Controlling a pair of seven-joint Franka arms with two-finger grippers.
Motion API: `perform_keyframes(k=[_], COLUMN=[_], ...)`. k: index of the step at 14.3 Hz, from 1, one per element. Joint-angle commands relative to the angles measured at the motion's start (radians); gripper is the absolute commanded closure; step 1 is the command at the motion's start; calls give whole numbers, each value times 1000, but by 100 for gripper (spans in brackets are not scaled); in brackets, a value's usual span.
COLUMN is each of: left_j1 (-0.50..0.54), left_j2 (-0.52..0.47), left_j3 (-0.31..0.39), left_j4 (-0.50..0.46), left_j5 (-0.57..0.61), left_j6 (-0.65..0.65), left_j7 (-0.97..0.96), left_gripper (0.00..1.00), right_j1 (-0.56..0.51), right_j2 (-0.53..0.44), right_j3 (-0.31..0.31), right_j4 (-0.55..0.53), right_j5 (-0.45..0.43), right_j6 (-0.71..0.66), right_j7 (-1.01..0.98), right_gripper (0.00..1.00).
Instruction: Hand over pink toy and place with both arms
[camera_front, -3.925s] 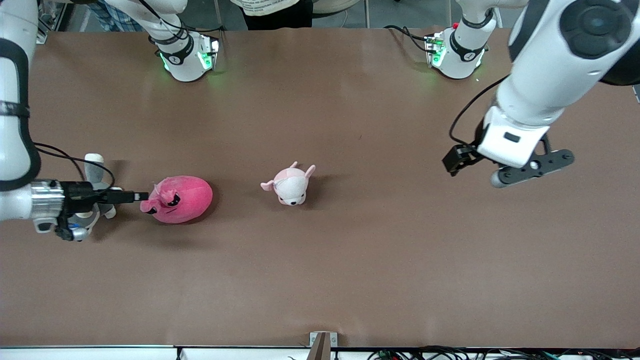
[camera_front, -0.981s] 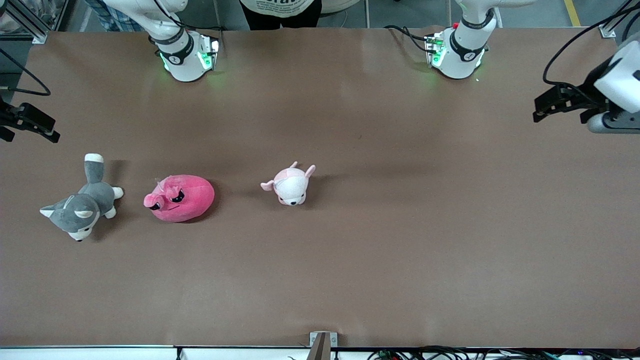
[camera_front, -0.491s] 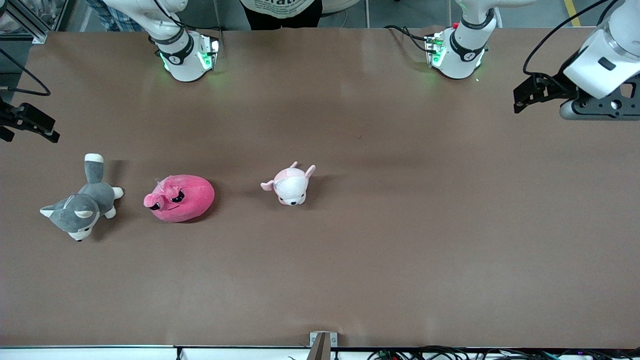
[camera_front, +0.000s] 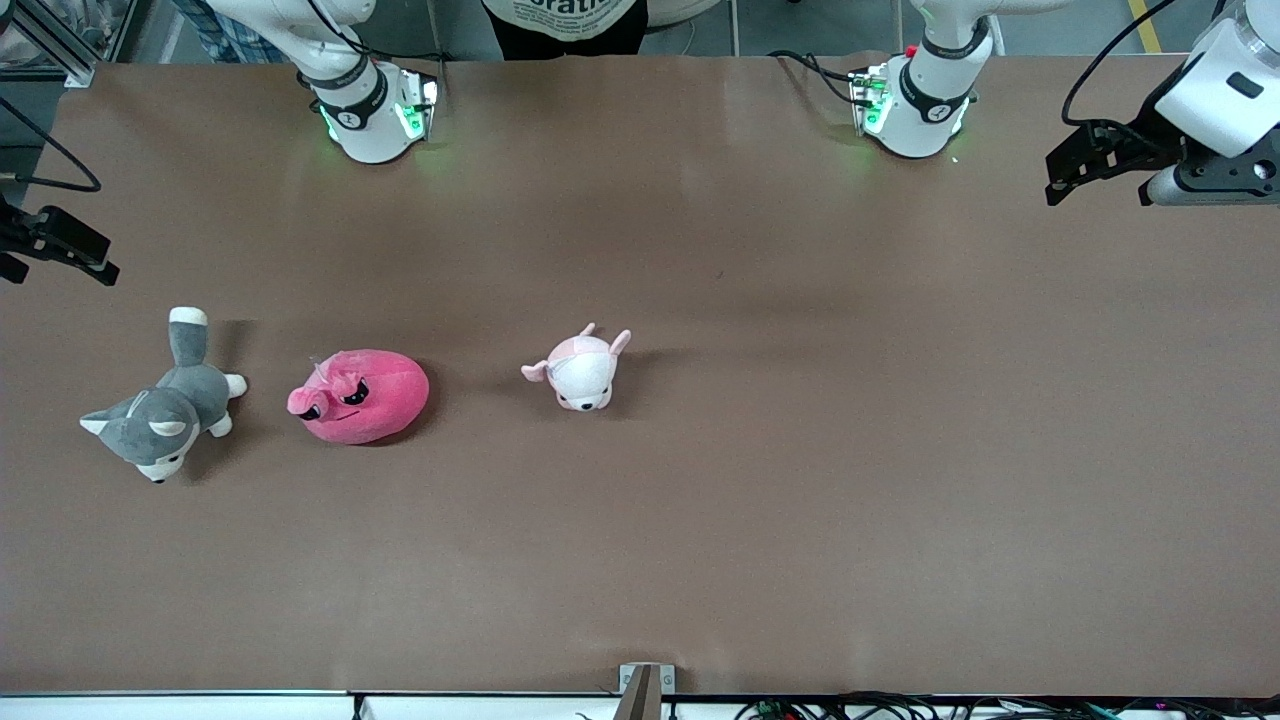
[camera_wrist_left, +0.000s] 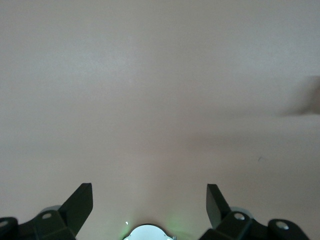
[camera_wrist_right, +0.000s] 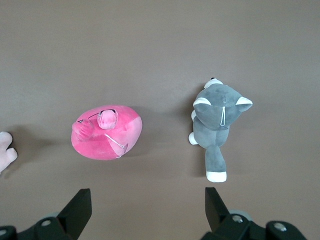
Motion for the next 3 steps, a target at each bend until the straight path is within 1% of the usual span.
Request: perform_keyframes(k=[1,3], left_j1=[5,4], left_j2=[11,11], left_j3=[-2,-2], left_j4=[37,37], left_j5=[-19,-19], left_j6=[-20,-20], left_j7=[10,1], left_gripper=[0,0], right_j1=[-11,-11], right_j2=[-23,-25], right_j3=[10,10], right_j4=[-29,-29], right_j5=[-17,-17], right_j6=[6,6], right_j7=[-1,-1], right_gripper=[0,0])
